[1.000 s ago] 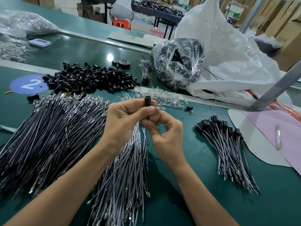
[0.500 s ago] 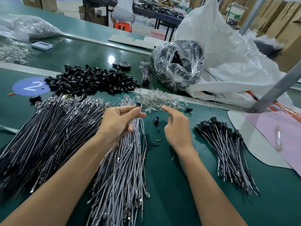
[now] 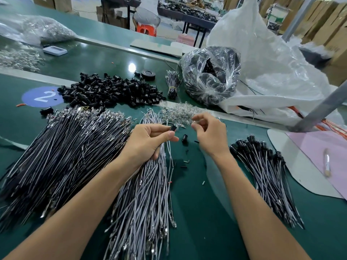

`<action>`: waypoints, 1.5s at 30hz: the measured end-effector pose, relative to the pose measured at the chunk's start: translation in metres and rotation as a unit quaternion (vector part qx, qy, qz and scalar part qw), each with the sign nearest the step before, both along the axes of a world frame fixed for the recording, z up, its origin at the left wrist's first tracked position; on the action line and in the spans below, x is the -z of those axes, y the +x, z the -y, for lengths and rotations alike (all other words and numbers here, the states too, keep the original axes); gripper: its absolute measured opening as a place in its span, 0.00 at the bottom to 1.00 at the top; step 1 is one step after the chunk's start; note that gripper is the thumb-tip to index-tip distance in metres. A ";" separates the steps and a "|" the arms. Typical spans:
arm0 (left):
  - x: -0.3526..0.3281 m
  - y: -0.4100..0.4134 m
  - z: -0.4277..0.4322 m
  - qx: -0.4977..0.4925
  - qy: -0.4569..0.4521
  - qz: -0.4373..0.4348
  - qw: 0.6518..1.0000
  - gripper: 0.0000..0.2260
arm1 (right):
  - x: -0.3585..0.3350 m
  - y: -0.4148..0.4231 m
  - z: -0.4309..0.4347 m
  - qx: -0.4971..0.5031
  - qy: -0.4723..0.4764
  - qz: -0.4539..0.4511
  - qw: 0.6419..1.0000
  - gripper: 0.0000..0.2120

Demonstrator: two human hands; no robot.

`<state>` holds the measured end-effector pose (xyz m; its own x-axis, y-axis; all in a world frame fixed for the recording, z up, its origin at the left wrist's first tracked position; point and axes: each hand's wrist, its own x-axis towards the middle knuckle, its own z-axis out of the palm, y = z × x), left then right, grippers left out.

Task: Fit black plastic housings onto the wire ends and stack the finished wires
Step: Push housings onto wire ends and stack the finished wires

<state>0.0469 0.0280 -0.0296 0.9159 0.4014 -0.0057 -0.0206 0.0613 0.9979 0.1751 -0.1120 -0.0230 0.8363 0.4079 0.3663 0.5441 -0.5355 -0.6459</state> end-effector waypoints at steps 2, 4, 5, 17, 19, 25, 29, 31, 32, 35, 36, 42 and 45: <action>0.000 0.001 0.003 0.012 -0.005 0.003 1.000 0.07 | -0.008 -0.016 0.005 -0.044 0.121 -0.046 0.991 0.05; 0.000 0.001 0.006 0.031 -0.016 0.011 0.999 0.07 | -0.011 -0.033 0.008 -0.096 0.215 -0.112 0.965 0.06; 0.001 0.001 0.007 0.040 -0.013 0.015 0.999 0.06 | -0.012 -0.040 0.009 -0.115 0.248 -0.145 0.951 0.07; 0.004 0.001 0.008 0.068 0.027 0.061 0.995 0.09 | -0.008 -0.046 0.011 -0.128 0.242 -0.156 0.949 0.06; 0.004 0.002 0.008 0.055 0.016 0.068 0.996 0.09 | -0.007 -0.044 0.012 -0.129 0.228 -0.152 0.953 0.07; 0.004 0.002 0.007 0.036 0.015 0.081 0.996 0.07 | -0.007 -0.041 0.017 -0.157 0.216 -0.162 0.950 0.09; 0.002 0.000 0.005 0.055 0.043 0.079 0.994 0.07 | -0.006 -0.038 0.023 -0.188 0.210 -0.192 0.940 0.11; 0.002 -0.001 0.005 0.068 0.055 0.076 0.993 0.08 | -0.005 -0.037 0.024 -0.191 0.200 -0.192 0.942 0.11; 0.002 -0.001 0.005 0.072 0.057 0.076 0.993 0.07 | -0.005 -0.037 0.024 -0.192 0.197 -0.190 0.942 0.11; 0.001 -0.002 0.004 0.086 0.060 0.073 0.992 0.07 | -0.003 -0.035 0.024 -0.195 0.183 -0.183 0.946 0.12; 0.002 -0.002 0.003 0.090 0.062 0.073 0.991 0.07 | -0.003 -0.036 0.024 -0.197 0.180 -0.181 0.946 0.12; 0.002 -0.003 0.006 0.100 0.052 0.079 0.990 0.07 | 0.001 -0.040 0.023 -0.208 0.198 -0.201 0.936 0.12; 0.001 -0.003 0.005 0.100 0.042 0.086 0.990 0.07 | -0.001 -0.042 0.023 -0.216 0.217 -0.211 0.928 0.12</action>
